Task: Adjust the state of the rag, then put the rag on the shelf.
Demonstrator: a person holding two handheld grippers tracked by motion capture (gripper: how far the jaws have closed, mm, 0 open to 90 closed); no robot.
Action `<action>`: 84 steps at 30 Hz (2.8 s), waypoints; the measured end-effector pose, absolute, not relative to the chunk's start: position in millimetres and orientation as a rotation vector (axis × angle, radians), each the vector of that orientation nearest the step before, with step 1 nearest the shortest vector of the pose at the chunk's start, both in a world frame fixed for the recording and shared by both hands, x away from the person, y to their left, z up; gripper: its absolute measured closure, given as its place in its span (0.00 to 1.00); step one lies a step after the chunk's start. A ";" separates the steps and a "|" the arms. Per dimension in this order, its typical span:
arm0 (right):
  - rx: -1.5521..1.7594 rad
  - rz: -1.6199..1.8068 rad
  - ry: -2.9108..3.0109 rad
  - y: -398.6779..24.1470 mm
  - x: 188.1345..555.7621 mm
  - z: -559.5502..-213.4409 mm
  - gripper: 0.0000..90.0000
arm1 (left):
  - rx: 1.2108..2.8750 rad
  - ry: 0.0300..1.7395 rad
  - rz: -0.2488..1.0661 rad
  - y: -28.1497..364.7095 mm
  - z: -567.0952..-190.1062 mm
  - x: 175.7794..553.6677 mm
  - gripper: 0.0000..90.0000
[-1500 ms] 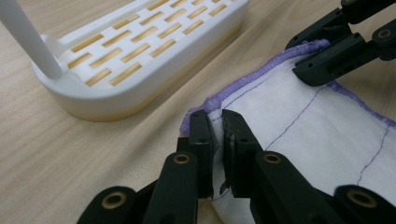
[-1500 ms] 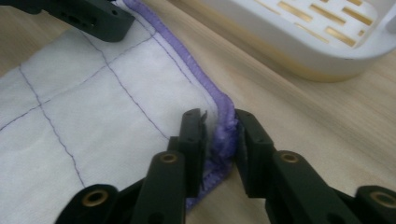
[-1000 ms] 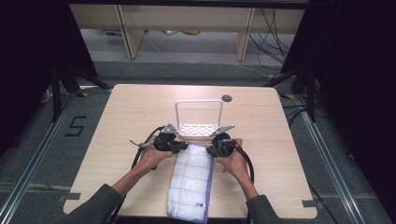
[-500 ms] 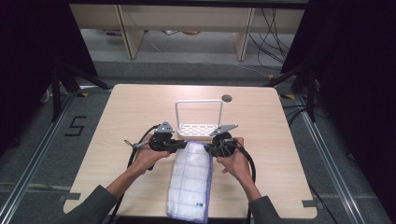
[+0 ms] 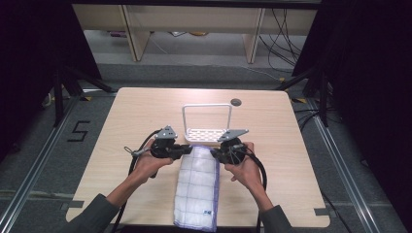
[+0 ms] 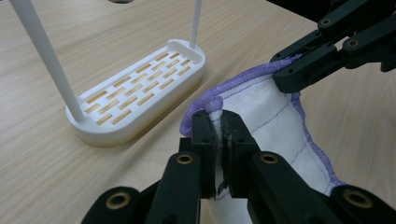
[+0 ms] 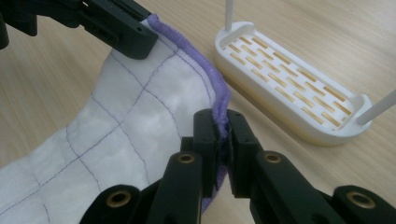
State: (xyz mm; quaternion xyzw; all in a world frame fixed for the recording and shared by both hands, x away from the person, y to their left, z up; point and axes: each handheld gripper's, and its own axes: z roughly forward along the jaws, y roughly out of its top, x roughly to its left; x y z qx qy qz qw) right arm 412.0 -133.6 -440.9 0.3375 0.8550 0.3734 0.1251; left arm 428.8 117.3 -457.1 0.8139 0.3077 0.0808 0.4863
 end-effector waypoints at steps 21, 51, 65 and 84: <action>0.917 1.173 2.475 -133.6 389.2 -407.0 0.94 | 1.920 0.705 0.190 125.1 -424.0 411.7 0.94; 0.792 1.333 2.353 -150.1 367.2 -297.4 0.95 | 1.844 0.611 0.198 137.2 -313.4 396.0 0.94; 0.861 1.355 2.286 -153.9 407.0 -273.6 0.95 | 1.831 0.677 0.227 135.8 -291.2 434.9 0.94; 0.926 1.376 2.212 -154.5 452.9 -248.0 0.94 | 1.790 0.730 0.319 127.4 -263.9 476.2 0.94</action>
